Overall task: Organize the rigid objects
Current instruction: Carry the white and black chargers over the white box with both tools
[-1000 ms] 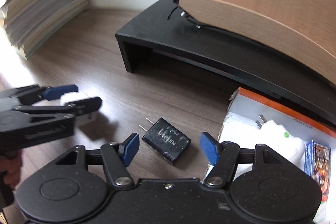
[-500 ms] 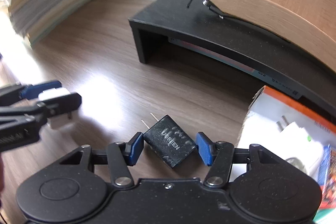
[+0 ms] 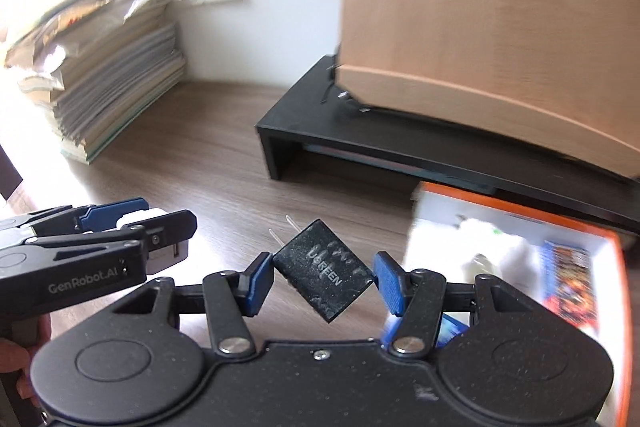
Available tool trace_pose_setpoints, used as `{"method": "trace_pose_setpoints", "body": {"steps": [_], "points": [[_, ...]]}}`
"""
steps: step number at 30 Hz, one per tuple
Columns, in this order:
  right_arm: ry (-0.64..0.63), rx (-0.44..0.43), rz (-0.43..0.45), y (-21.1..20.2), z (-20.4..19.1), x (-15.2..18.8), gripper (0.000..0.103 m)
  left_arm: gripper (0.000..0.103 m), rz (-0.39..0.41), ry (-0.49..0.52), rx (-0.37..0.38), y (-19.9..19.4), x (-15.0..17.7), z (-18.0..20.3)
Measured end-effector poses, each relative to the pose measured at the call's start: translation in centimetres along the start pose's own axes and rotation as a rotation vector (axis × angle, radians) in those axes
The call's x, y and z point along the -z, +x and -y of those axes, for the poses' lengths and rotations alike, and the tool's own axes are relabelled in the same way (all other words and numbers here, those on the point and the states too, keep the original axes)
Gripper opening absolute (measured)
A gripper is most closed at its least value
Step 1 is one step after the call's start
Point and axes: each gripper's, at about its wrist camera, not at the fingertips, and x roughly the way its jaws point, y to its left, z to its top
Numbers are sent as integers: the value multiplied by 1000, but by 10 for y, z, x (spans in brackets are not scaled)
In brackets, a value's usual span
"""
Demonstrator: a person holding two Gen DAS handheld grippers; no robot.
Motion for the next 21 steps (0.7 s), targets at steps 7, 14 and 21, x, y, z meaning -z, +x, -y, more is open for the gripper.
{"method": "trace_pose_setpoints", "body": {"steps": [7, 14, 21], "points": [[93, 51, 61, -62, 37, 33, 68, 58, -6, 33, 17, -32, 13, 55], [169, 97, 106, -123, 74, 69, 68, 58, 8, 61, 75, -60, 30, 112], [203, 120, 126, -169, 105, 103, 68, 58, 30, 91, 111, -79, 46, 162]]}}
